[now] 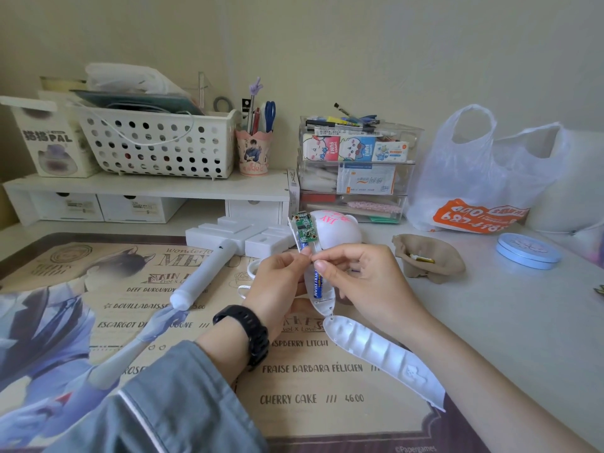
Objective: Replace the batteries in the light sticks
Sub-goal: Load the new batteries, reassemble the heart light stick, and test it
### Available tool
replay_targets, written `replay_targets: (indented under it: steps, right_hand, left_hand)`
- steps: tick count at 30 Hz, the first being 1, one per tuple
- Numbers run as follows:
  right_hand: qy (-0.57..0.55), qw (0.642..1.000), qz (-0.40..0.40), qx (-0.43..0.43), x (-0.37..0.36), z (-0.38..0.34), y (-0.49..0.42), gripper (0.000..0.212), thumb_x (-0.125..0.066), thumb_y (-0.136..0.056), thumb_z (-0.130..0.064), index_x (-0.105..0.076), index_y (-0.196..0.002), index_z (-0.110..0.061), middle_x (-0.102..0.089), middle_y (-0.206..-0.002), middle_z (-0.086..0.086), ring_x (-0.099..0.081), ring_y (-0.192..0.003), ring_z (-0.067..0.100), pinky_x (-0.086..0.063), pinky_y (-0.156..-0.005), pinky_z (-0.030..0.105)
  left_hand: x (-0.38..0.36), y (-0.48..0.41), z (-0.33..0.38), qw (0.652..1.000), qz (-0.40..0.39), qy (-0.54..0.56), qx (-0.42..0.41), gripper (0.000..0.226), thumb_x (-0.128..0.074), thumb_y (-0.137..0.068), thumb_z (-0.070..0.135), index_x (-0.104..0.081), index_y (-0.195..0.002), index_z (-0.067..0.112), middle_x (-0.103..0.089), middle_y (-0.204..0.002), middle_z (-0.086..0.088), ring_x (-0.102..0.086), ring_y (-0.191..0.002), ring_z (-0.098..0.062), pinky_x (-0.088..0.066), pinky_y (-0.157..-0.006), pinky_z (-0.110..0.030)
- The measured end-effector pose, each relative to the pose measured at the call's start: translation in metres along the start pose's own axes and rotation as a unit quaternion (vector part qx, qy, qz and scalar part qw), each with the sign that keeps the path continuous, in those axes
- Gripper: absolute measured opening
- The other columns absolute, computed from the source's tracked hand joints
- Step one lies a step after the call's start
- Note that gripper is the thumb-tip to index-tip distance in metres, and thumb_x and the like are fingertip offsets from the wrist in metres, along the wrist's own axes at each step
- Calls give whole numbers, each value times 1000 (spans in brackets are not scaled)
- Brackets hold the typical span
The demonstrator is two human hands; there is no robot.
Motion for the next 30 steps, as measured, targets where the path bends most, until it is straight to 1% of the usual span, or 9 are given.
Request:
replay_targets:
  steps: [5,10,13,17,19,21,24,28,30]
  right_hand:
    - [25,1000,9,-3,0,2,1,11,-69,-87,-14,-75,-91,-22,-68,-68,-12,-56,-63,6,-46,-59,18]
    - [-7,1000,26,5,0,-1,1,14,-69,-86,-10,-74,-87,-23,-70,-68,-9,-60,-63,4,-49,-58,18]
    - [-13,999,29,1,-2,1,1,15,-70,-85,-11,-73,-84,-26,-69,-66,-10,-59,-63,5,-48,-58,18]
    - [-6,999,51,3,-3,4,2,14,-73,-83,-15,-73,-81,-29,-70,-71,-10,-60,-67,7,-51,-63,27]
    - [-6,998,58,4,-3,6,2,12,-74,-82,-16,-73,-80,-28,-71,-72,-5,-60,-67,13,-53,-64,33]
    - [12,998,56,8,-2,6,1,11,-75,-82,-18,-74,-80,-29,-70,-75,6,-57,-66,27,-52,-65,40]
    - [32,998,50,16,-1,6,0,9,-76,-81,-17,-74,-80,-27,-64,-80,12,-51,-64,22,-48,-63,35]
    - [24,998,51,-4,2,11,-2,10,-75,-80,-19,-73,-80,-28,-61,-84,11,-48,-66,20,-43,-64,23]
    - [0,997,62,-36,2,17,-2,17,-76,-80,-17,-67,-86,-31,-58,-87,7,-48,-67,15,-42,-65,17]
  left_hand:
    - [-1,1,1,1000,-12,2,2,38,-49,-97,29,-60,-104,-7,-69,-95,-26,-69,-71,-29,-55,-62,-40]
    - [-4,2,3,1000,-24,5,-5,34,-48,-97,29,-61,-98,-2,-68,-76,-17,-68,-59,-25,-55,-54,-33]
    - [-3,2,2,1000,-16,4,-4,32,-49,-96,29,-62,-94,0,-68,-80,-19,-67,-62,-26,-55,-56,-34]
    - [-2,1,0,1000,-3,5,4,27,-50,-96,27,-63,-90,4,-70,-87,-21,-69,-64,-27,-56,-58,-38]
    - [-1,1,-1,1000,1,3,6,27,-51,-96,27,-64,-91,4,-71,-90,-23,-69,-67,-27,-56,-60,-40]
    - [-1,0,-2,1000,5,1,10,27,-52,-96,28,-63,-91,4,-71,-88,-22,-68,-68,-27,-56,-61,-40]
    - [0,0,-3,1000,14,6,14,24,-52,-96,25,-63,-89,5,-69,-80,-16,-66,-63,-25,-55,-57,-35]
    - [-4,2,-2,999,-5,26,29,30,-51,-96,25,-62,-103,-2,-68,-81,-18,-66,-64,-26,-55,-55,-35]
    - [-7,4,-1,999,-14,35,35,31,-49,-97,25,-62,-105,-2,-70,-77,-15,-66,-63,-26,-55,-57,-36]
Point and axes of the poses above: each hand's wrist, its own y-axis away from the middle knuckle, its own x-axis out of the back of the hand, z = x × y, the point moved 7 cm from there along -y, towards the middle knuckle
